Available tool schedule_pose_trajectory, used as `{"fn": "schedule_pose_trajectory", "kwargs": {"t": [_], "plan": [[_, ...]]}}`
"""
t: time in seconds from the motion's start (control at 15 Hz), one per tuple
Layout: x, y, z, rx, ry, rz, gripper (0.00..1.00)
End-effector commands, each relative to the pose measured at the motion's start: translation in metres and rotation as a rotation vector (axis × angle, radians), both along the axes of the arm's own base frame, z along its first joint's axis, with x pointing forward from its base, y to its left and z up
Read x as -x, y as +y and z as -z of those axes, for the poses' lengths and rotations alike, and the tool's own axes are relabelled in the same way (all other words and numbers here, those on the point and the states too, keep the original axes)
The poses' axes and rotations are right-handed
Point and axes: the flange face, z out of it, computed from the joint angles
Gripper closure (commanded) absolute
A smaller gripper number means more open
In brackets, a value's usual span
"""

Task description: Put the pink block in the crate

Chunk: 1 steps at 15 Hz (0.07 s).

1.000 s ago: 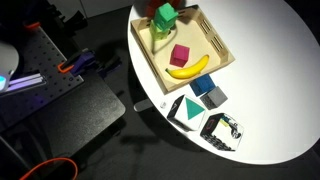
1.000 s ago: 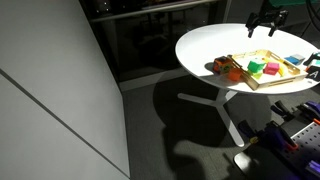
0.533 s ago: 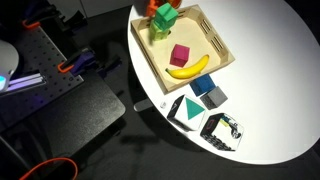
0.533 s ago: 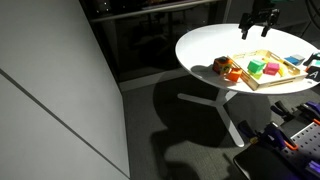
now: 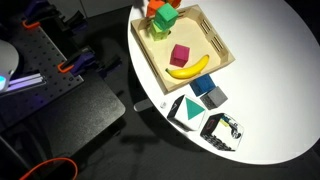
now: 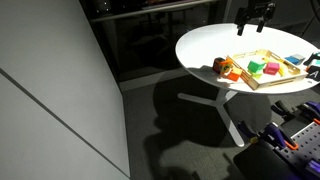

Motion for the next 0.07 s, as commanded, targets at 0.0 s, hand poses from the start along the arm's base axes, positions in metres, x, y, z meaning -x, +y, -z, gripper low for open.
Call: {"fn": "schedule_pose_trajectory", "kwargs": {"t": [0.0], "plan": [[0.0000, -0.0002, -0.0003, 0.000, 0.002, 0.000, 0.00]]}}
